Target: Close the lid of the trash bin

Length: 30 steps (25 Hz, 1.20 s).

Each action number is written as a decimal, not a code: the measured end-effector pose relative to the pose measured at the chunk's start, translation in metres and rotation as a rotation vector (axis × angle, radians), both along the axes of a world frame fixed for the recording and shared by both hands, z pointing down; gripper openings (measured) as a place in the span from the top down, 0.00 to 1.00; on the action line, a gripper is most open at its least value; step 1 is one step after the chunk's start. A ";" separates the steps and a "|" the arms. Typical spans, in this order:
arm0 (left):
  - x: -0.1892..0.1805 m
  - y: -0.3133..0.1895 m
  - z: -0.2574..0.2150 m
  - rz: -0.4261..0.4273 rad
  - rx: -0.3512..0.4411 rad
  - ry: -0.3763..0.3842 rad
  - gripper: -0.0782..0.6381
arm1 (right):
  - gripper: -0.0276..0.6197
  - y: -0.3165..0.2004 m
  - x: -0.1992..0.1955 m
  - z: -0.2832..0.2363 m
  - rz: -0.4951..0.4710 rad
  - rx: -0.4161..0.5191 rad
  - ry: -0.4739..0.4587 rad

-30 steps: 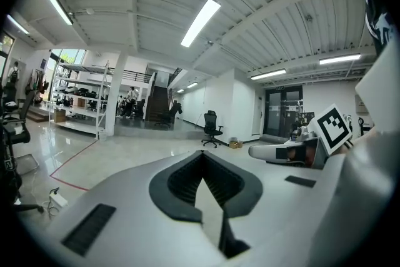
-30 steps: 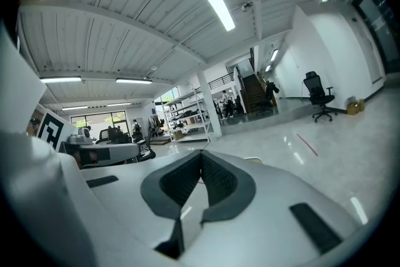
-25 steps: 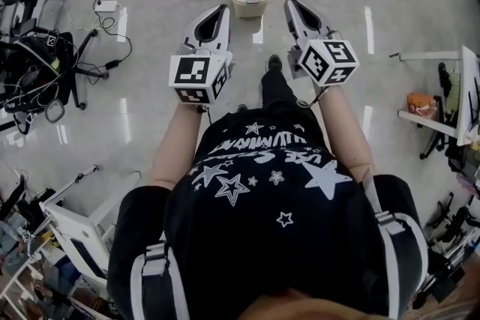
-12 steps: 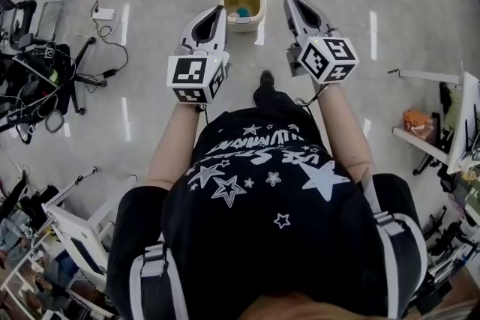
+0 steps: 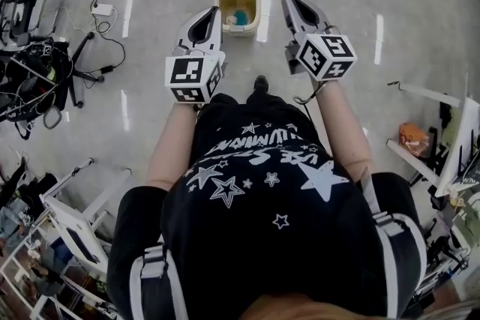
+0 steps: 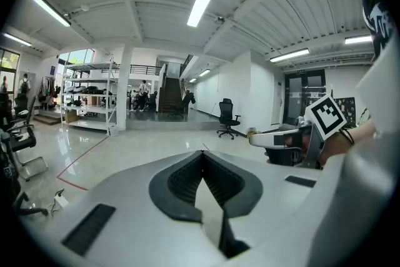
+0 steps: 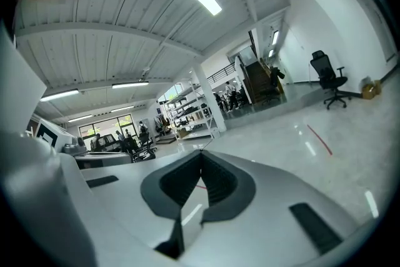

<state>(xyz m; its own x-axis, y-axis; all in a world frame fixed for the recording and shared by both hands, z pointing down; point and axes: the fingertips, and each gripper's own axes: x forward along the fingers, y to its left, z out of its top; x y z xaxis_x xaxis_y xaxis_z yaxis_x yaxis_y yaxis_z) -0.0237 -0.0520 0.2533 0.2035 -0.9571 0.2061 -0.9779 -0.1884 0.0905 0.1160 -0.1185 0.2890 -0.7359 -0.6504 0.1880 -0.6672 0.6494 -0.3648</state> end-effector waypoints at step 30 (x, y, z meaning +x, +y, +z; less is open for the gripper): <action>-0.109 -0.182 0.078 0.131 -0.130 0.066 0.88 | 0.95 -0.136 -0.083 0.089 0.203 -0.197 0.137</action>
